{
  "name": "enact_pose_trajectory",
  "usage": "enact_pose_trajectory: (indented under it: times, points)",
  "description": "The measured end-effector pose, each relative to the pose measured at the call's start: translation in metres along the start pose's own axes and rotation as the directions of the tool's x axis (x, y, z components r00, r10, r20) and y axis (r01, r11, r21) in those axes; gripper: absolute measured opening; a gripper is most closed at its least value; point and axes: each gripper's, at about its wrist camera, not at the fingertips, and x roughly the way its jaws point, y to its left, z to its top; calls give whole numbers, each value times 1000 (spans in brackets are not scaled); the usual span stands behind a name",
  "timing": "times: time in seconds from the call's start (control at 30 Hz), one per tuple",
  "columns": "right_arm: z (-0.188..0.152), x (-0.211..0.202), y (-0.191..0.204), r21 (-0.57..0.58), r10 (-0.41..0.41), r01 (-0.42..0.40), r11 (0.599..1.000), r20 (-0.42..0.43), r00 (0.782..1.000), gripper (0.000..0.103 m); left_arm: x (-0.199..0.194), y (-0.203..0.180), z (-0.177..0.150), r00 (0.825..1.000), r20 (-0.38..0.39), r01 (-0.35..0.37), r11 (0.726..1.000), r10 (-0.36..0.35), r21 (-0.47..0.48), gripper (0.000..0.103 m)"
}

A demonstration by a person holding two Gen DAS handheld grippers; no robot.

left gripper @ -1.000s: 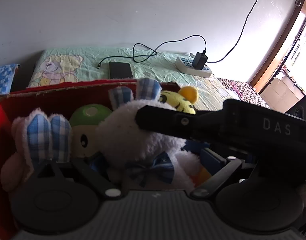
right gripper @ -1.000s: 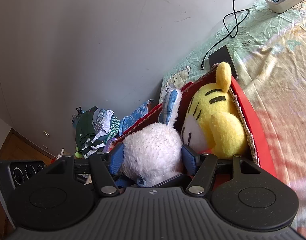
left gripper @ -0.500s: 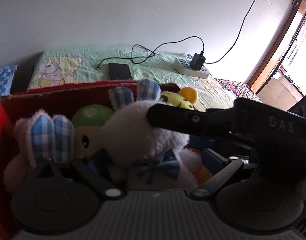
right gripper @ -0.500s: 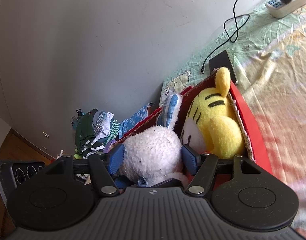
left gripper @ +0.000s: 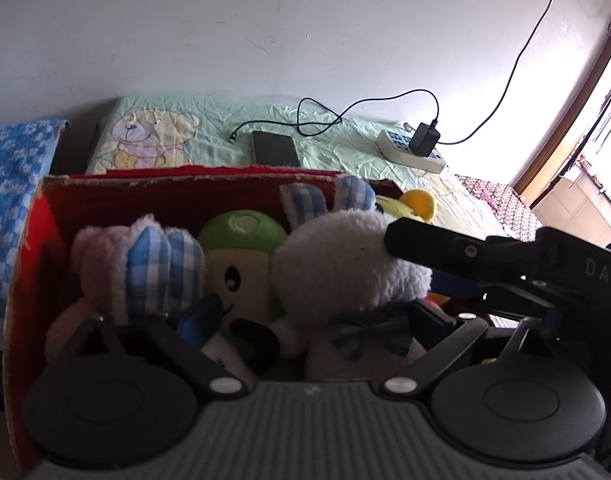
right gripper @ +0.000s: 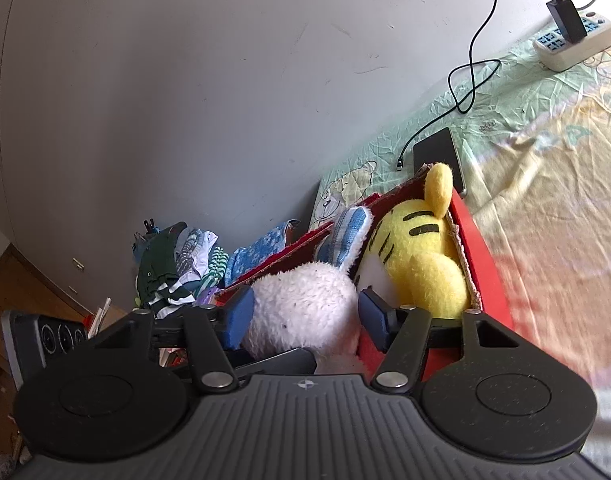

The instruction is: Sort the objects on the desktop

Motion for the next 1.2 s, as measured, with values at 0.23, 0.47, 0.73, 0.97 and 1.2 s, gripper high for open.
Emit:
enact_pose_trajectory:
  times: [0.23,0.47,0.73,0.97,1.2]
  points:
    - [-3,1,-2,-11,-1,1,1000,4,1000,54,7,-4,1,999,-15,-32,999,32,12,100]
    - [-4,1,-3,-44,-1,2,999,18,1000,51,13,-9,1,998,-30,-59,998,60,28,103]
    - [-7,-1,-3,-69,7,-4,998,30,1000,51,15,-13,0,996,-37,-76,996,78,36,103]
    - [-8,-3,-3,-98,19,-16,995,31,999,50,16,-17,-1,994,-48,-95,994,98,51,103]
    - [-9,-3,-2,-122,23,-20,992,22,999,50,17,-20,-2,993,-49,-107,992,110,66,103]
